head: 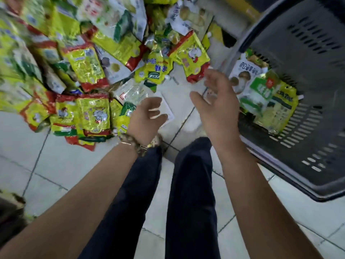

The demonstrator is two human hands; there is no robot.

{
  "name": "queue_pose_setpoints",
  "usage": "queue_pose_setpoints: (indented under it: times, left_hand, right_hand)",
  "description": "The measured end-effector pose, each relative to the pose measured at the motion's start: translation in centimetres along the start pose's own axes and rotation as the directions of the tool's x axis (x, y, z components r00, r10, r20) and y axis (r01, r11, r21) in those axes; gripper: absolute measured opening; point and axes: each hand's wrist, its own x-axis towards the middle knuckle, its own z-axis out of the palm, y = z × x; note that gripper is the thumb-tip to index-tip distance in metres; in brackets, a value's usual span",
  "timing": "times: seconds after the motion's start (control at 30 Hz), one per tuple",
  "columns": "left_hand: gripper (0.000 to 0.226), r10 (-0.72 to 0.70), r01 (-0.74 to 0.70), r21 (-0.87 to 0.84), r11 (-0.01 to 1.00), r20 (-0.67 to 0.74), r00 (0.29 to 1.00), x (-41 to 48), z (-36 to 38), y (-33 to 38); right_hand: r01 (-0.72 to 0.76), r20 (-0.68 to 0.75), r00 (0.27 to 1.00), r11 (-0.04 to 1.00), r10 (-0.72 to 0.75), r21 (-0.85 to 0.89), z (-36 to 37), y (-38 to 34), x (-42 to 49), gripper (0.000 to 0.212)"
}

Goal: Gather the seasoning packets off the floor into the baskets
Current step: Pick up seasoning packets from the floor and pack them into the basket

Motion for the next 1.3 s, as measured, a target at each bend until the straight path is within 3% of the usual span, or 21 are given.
queue_pose_setpoints:
  times: [0.13,0.37,0.63,0.8,0.93,1.07,1.17,1.23,1.3]
  left_hand:
    - [0.038,-0.161,0.159,-0.021,0.987,-0.069,0.985,0.9,-3.4,-6.8]
    - [0.044,-0.341,0.337,-0.051,0.94,-0.175,0.924,6.7,-5.9,-17.5]
    - [0.036,-0.43,0.371,-0.249,0.895,-0.256,0.866,13.7,-5.1,-28.0]
    - [0.03,-0.507,0.439,-0.315,0.842,-0.181,0.843,14.5,-5.1,-32.1]
    - [0.028,-0.581,0.482,-0.422,0.768,-0.141,0.801,13.8,-5.5,-33.4]
    - [0.009,-0.654,0.547,-0.559,0.623,0.012,0.756,12.2,-5.9,-32.1]
    - [0.045,-0.629,0.701,-0.502,0.507,0.34,0.699,11.0,-5.9,-30.4]
    - [0.052,-0.532,0.644,-0.653,0.399,0.407,0.743,10.8,-5.5,-29.3]
    - [0.049,-0.464,0.406,-0.895,0.184,0.285,0.839,11.3,-5.3,-28.7]
  right_hand:
    - [-0.094,0.122,0.988,0.995,0.095,-0.018,7.8,1.0,0.6,0.041]
    - [-0.16,0.319,0.905,0.919,0.282,-0.36,19.2,12.0,5.8,0.043]
    - [0.015,0.488,0.807,0.815,0.332,-0.58,31.0,22.2,9.4,0.056]
    - [0.122,0.467,0.838,0.735,0.284,-0.667,35.0,24.0,9.7,0.059]
    - [0.178,0.64,0.723,0.825,0.261,-0.537,35.0,23.0,8.5,0.039]
    - [-0.074,0.542,0.795,0.93,0.272,-0.359,32.6,21.7,7.3,0.036]
    - [-0.345,0.38,0.854,0.934,0.354,-0.094,30.2,20.8,6.0,0.035]
    - [-0.492,0.376,0.827,0.862,0.419,0.123,29.5,20.1,4.6,0.035]
    - [-0.555,0.417,0.795,0.806,0.441,0.206,30.0,19.2,2.6,0.034]
